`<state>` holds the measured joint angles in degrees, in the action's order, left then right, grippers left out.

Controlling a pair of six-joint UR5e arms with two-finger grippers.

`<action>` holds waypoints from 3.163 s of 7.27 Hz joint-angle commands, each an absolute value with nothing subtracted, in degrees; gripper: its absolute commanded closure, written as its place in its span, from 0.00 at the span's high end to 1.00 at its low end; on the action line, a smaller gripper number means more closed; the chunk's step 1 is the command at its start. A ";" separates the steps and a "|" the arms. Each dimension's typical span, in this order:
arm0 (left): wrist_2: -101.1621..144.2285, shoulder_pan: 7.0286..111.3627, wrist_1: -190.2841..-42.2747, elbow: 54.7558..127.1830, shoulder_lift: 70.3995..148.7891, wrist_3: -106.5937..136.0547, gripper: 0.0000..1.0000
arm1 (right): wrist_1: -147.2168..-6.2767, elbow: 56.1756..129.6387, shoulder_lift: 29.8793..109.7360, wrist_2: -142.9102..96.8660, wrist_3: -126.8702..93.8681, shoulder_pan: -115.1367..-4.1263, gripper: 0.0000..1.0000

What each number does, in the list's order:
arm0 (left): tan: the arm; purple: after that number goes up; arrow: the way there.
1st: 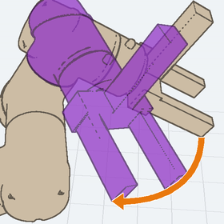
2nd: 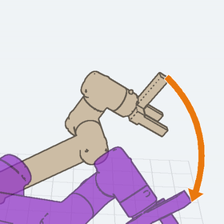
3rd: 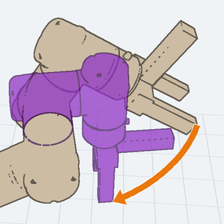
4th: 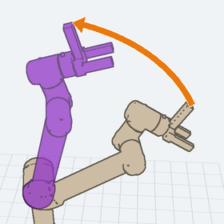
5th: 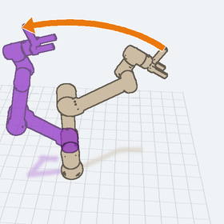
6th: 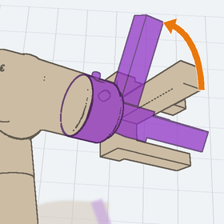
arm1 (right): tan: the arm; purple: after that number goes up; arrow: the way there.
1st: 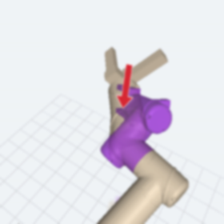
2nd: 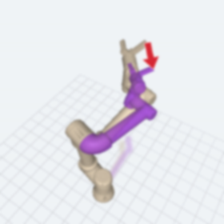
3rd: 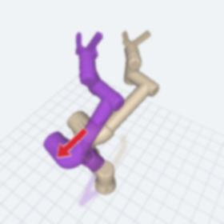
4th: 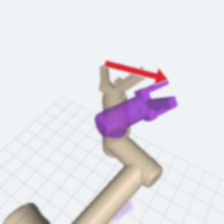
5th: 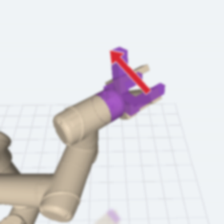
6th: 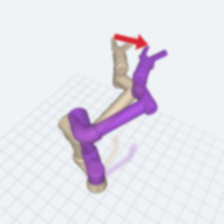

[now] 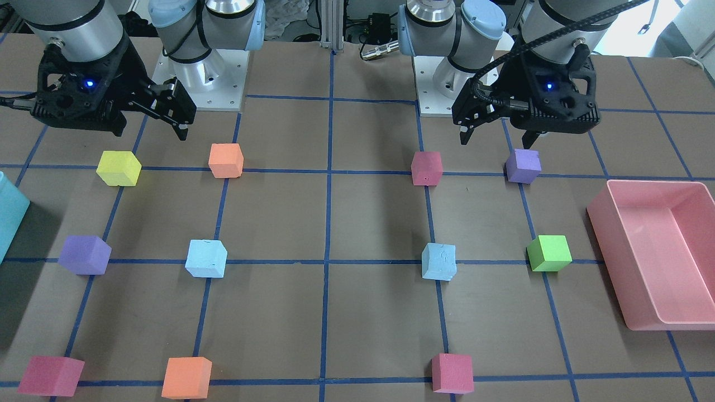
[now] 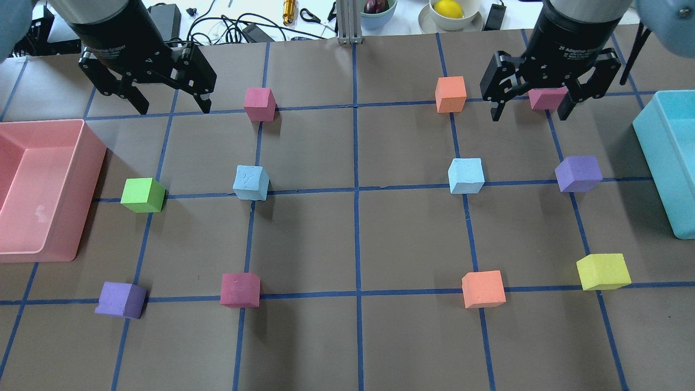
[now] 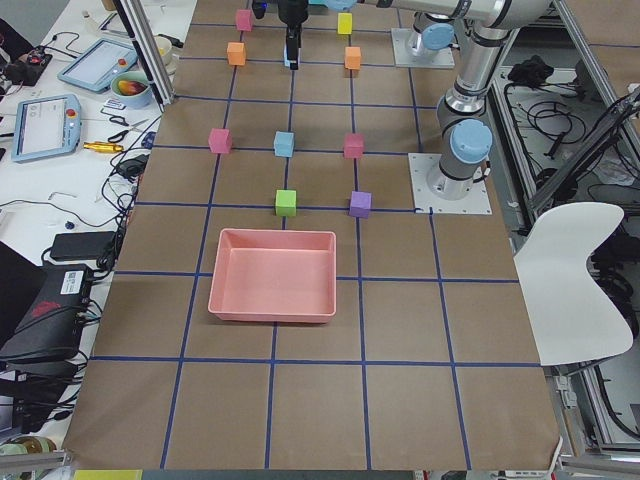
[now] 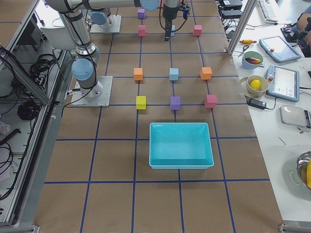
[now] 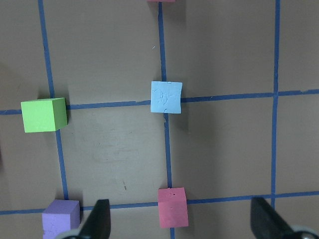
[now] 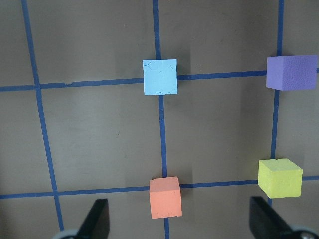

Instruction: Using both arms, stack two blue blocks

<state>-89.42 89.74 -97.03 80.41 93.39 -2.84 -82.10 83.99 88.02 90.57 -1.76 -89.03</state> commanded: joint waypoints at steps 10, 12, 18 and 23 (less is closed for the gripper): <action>-89.30 90.00 -75.14 93.73 101.32 -3.78 1.00 | -82.53 84.81 81.86 90.70 -1.58 -88.68 1.00; -89.03 90.09 -63.33 102.18 104.22 -3.34 1.00 | -90.80 85.34 76.50 90.53 -0.88 -88.59 1.00; -89.03 90.26 -52.66 107.13 111.87 -3.43 1.00 | -106.32 91.48 64.09 90.00 -1.23 -88.59 1.00; -89.12 90.26 -47.64 108.28 113.64 -3.87 0.68 | -109.51 95.00 60.82 89.91 -1.85 -88.59 1.00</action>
<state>-89.12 90.27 -48.11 108.23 113.47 -3.80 -109.18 93.55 60.75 89.97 -1.83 -88.59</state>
